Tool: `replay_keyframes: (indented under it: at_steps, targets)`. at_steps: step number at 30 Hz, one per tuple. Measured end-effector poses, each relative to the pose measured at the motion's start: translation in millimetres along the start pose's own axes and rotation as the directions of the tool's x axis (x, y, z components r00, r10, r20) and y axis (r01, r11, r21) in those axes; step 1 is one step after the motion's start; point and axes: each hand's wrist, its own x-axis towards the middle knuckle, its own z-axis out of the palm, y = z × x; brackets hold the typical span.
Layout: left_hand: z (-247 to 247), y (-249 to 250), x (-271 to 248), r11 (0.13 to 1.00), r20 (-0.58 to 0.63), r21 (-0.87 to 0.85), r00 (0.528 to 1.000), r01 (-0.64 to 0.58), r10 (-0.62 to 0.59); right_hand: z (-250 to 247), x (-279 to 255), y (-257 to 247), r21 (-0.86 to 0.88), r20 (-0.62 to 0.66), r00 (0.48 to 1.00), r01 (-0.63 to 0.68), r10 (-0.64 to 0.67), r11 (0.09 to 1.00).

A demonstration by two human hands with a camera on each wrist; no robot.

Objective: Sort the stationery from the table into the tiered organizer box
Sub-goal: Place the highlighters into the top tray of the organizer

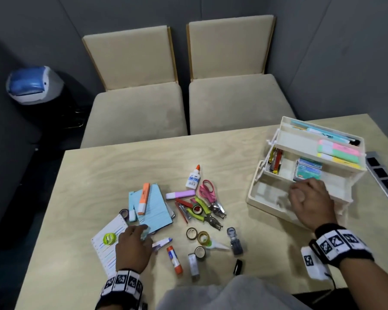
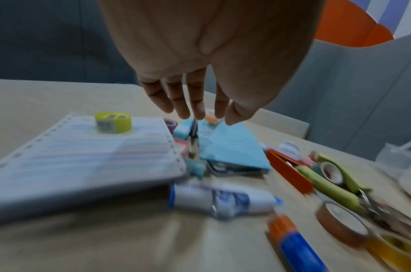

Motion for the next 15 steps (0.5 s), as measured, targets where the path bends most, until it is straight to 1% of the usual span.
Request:
replay_keyframes:
  at_steps: [2, 3, 6, 8, 11, 15]
  targets:
    - [-11, -11, 25, 0.999, -0.045, -0.026, 0.999, 0.02, -0.021, 18, -25, -19, 0.044, 0.05, 0.999, 0.001, -0.003, 0.999]
    - [-16, -15, 38, 0.999, -0.047, -0.031, 0.999, 0.024, -0.026, 24, -38, -27, 0.051, 0.089, 0.996, -0.004, -0.001, 0.999]
    - [-26, -15, 69, 0.999, -0.004, -0.041, 1.0, 0.011, -0.011, 38, -73, -43, 0.049, 0.213, 0.977, -0.028, 0.017, 0.998]
    - [-25, -11, 81, 0.999, 0.046, -0.034, 0.999, 0.026, -0.024, 40, -87, -47, 0.048, 0.24, 0.97, -0.055, 0.042, 0.997]
    - [-19, -5, 91, 1.0, 0.091, 0.001, 0.996, 0.021, -0.021, 34, -94, -54, 0.066, 0.286, 0.953, -0.121, 0.097, 0.99]
    - [-18, 0, 92, 1.0, 0.067, 0.011, 0.997, 0.029, -0.03, 30, -87, -67, 0.083, 0.349, 0.933, -0.128, 0.091, 0.988]
